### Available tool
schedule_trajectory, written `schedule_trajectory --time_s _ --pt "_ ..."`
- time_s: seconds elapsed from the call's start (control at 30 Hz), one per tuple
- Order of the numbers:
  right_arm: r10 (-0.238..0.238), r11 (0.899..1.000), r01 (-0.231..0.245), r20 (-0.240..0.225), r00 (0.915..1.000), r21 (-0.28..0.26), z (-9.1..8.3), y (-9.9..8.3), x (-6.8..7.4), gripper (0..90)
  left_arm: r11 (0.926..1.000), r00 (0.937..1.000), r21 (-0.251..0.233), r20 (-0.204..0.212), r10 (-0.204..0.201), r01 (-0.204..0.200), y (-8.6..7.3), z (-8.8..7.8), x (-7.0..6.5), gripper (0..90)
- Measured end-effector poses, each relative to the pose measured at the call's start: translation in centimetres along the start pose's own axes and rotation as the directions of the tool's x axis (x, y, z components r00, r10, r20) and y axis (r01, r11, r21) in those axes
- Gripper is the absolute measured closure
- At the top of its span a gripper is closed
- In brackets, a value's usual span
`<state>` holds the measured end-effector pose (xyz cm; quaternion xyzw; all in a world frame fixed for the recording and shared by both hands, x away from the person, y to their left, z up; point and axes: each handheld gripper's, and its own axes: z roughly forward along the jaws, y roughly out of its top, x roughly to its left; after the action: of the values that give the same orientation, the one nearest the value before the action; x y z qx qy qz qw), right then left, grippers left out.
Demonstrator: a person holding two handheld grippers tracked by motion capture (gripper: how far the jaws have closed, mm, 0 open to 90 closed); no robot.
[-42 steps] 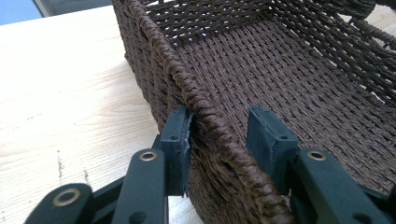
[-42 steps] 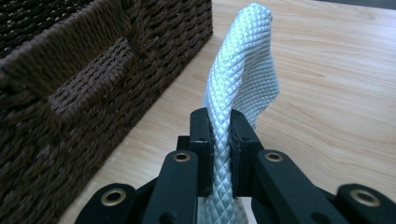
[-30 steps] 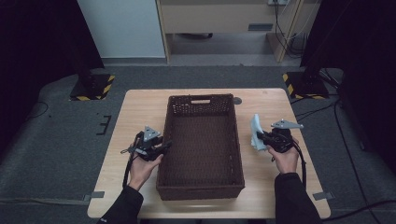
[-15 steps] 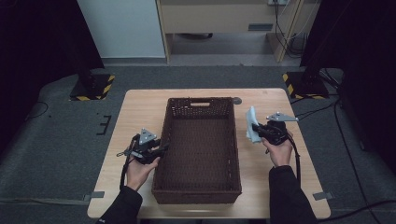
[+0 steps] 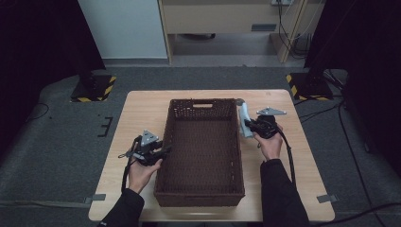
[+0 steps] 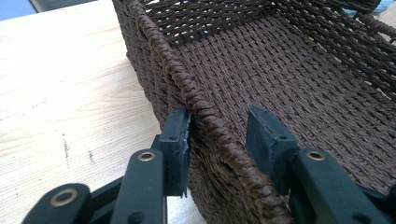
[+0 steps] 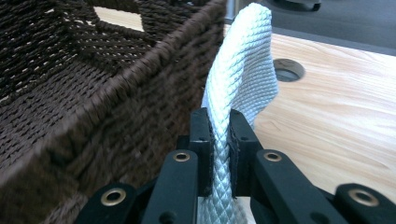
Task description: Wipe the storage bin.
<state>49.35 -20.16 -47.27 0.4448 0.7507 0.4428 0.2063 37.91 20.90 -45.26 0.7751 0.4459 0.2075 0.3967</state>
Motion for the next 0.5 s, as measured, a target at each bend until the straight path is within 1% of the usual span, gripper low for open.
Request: schedule_trajectory --time_s 0.07,0.13,0.23,0.27,0.33,0.37,0.4,0.43,0.5 --pt "-0.005 1.0 0.005 -0.006 1.0 0.005 0.6 0.3 0.3 83.5 1.0 1.0 0.001 -0.002 0.002 -0.002 0.0 0.0 0.0 59.0" --pt "-0.014 1.0 0.014 -0.007 0.9999 -0.007 0.9 0.9 0.4 83.6 1.0 1.0 0.002 -0.004 0.005 -0.005 0.0 0.0 0.0 59.1" --pt "-0.03 0.999 0.03 -0.013 0.9994 -0.039 1.1 2.1 0.3 83.7 1.0 1.0 0.0 -0.003 0.001 -0.001 0.0 0.0 -0.1 59.1" --pt "-0.037 0.998 0.037 -0.015 0.9992 -0.041 1.2 2.4 0.2 83.8 1.0 1.0 0.0 -0.002 0.001 -0.001 0.0 0.0 0.0 59.1" --pt "-0.043 0.998 0.042 -0.021 0.9989 -0.039 1.5 2.6 0.1 83.9 1.0 1.0 0.001 0.0 -0.001 0.001 0.0 0.0 0.0 58.9" --pt "-0.045 0.998 0.044 -0.031 0.9985 -0.041 1.7 2.6 0.1 84.0 1.0 1.0 0.001 0.001 -0.002 0.002 0.0 0.0 0.0 58.9" --pt "-0.048 0.998 0.047 -0.048 0.9977 -0.035 2.1 2.3 0.1 84.1 1.0 1.0 0.001 0.001 -0.003 0.003 0.0 0.0 0.0 58.8" --pt "-0.049 0.999 0.048 -0.053 0.9974 -0.018 2.3 2.1 0.0 84.1 1.0 1.0 0.001 0.001 -0.003 0.003 0.0 0.0 0.0 58.8" --pt "-0.057 0.998 0.059 -0.056 0.9968 0.037 3.0 1.4 -0.1 84.2 1.0 1.0 0.001 0.001 -0.003 0.003 0.0 0.0 0.0 58.9"
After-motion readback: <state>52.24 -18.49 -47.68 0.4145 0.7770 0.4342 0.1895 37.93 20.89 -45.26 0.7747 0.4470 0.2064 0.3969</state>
